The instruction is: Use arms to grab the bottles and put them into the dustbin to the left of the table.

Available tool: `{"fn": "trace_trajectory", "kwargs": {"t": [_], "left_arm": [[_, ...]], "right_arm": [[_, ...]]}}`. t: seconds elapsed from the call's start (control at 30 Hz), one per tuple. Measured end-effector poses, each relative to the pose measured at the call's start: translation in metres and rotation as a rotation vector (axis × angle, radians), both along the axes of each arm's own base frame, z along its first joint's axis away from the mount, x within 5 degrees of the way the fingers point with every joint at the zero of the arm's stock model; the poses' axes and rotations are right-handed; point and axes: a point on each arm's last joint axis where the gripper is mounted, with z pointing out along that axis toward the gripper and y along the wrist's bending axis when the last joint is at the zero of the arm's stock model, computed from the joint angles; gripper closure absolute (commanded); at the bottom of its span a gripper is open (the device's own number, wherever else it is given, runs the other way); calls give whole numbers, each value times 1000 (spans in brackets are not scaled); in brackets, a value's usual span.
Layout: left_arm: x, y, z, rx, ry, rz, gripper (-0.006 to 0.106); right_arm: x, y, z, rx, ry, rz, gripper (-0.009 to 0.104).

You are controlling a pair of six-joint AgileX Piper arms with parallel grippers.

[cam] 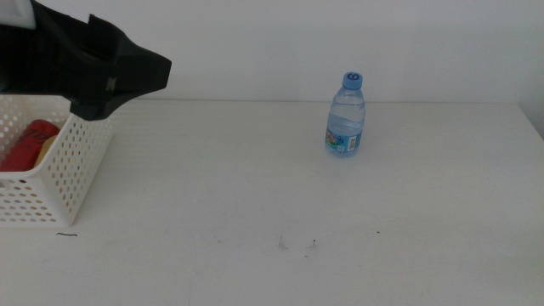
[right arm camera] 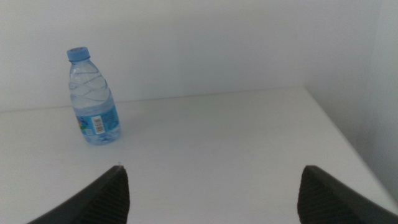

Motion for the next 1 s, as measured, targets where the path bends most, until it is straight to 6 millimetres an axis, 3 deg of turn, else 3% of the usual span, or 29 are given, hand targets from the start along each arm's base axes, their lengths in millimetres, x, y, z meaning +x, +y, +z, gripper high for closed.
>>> {"fn": "trace_trajectory", "kwargs": {"t": [0.2, 0.33, 0.6, 1.0], "left_arm": [[0, 0, 0, 0, 0, 0, 7], [0, 0, 0, 0, 0, 0, 7], [0, 0, 0, 0, 0, 0, 7], [0, 0, 0, 1, 0, -1, 7]], "right_arm": [[2, 0, 10, -86, -130, 8, 4], [19, 3, 12, -126, -110, 38, 4], [85, 15, 8, -192, 40, 189, 4], [183, 34, -31, 24, -40, 359, 4]]}}
